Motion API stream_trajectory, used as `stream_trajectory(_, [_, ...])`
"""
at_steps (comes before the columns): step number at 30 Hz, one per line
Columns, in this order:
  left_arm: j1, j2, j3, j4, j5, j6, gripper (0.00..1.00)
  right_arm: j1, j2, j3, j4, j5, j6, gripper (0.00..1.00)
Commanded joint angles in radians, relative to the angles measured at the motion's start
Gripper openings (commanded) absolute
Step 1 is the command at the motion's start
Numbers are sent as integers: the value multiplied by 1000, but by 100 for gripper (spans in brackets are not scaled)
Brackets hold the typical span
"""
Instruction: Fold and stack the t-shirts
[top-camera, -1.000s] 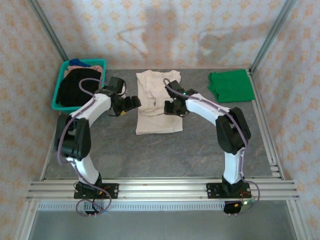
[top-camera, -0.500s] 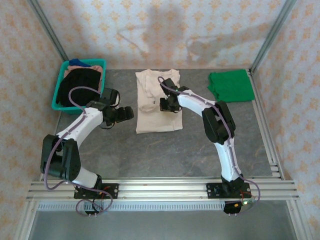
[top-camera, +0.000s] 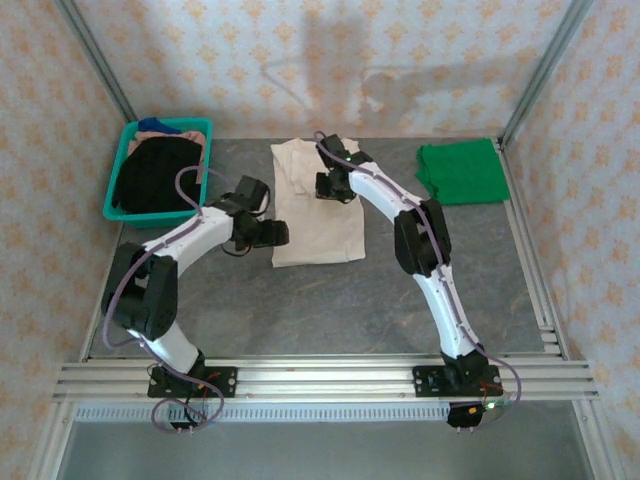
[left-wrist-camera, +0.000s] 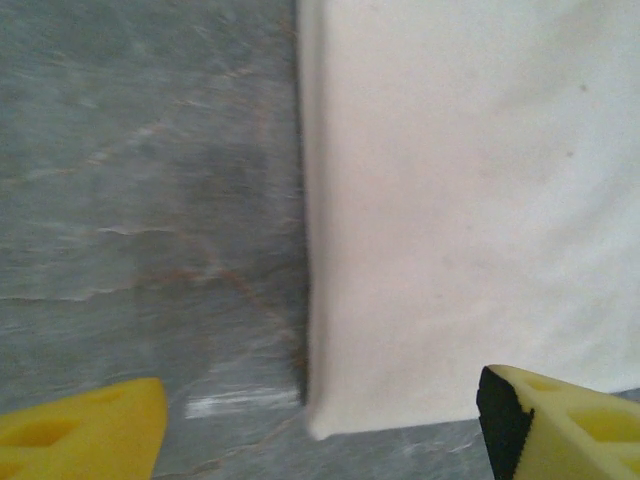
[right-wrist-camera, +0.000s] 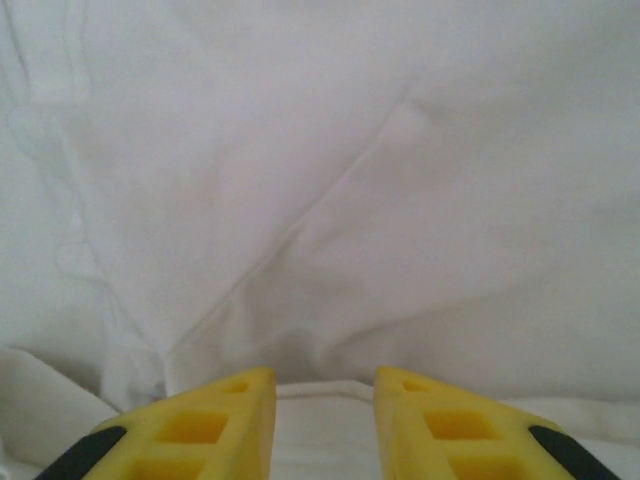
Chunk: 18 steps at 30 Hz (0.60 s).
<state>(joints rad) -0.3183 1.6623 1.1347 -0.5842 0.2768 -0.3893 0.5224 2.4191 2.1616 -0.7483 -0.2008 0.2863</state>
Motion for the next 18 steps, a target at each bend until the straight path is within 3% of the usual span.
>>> stream_trajectory(1, [-11,13,-14,8,-16,-38,78,-5,-194,-172,-31,53,29,37])
stream_trajectory(4, [-11,-22,-114,74,-27,-101,82,-4,-413,-524,128,16,93,42])
stream_trajectory(9, [-25,-51,-218,246,88,-210,79,6,-653,-967,363,-51,210,45])
stream_trajectory(13, [-34,-27,-254,324,129,-240,69,10,-641,-1069,444,-107,244,46])
stream_trajectory(18, [-34,15,-251,377,163,-261,57,9,-586,-1034,400,-42,220,44])
